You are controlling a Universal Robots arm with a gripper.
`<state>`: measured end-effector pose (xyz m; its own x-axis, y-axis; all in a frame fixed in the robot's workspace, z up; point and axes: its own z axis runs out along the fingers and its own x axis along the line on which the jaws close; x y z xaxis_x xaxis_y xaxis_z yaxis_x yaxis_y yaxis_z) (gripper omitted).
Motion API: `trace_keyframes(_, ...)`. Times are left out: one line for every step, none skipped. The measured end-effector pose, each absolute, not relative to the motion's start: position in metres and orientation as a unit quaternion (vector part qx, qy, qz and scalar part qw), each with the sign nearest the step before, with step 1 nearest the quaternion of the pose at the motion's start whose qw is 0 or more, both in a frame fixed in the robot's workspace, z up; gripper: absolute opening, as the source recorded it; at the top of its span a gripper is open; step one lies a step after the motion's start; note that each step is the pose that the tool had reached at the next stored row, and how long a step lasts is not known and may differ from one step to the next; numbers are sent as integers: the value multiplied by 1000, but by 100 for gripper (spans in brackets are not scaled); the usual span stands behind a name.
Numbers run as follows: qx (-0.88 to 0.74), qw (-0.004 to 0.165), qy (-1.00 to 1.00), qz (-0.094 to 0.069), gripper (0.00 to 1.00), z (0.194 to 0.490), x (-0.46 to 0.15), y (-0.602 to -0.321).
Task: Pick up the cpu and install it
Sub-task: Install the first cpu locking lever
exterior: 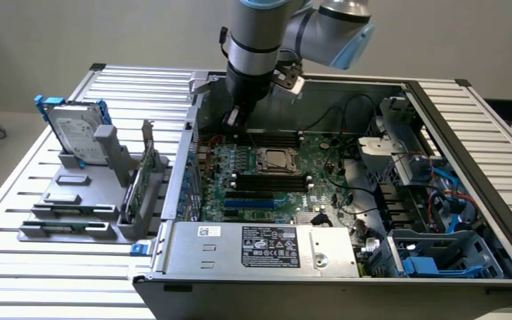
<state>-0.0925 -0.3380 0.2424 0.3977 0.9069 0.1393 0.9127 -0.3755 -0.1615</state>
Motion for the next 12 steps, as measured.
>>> trace_keyframes(-831,106,-546,-16,11,242,-93,-338)
trace_keyframes(-832,106,-544,-19,11,242,-93,-338)
trace_keyframes(-834,106,-541,-21,11,242,-93,-338)
trace_keyframes(-836,105,-539,-24,11,242,-93,-338)
trace_keyframes(-837,105,-536,-27,11,242,-93,-338)
trace_keyframes(-839,105,-534,-29,11,242,-93,-338)
trace_keyframes(-840,104,-531,-32,11,242,-93,-338)
trace_keyframes(-842,104,-529,-34,11,242,-93,-338)
trace_keyframes(-843,104,-526,-37,11,242,-93,-338)
trace_keyframes(-844,104,-524,-40,11,242,-93,-338)
trace_keyframes(-846,103,-522,-43,11,242,-93,-337)
trace_keyframes(-847,102,-519,-45,11,242,-93,-337)
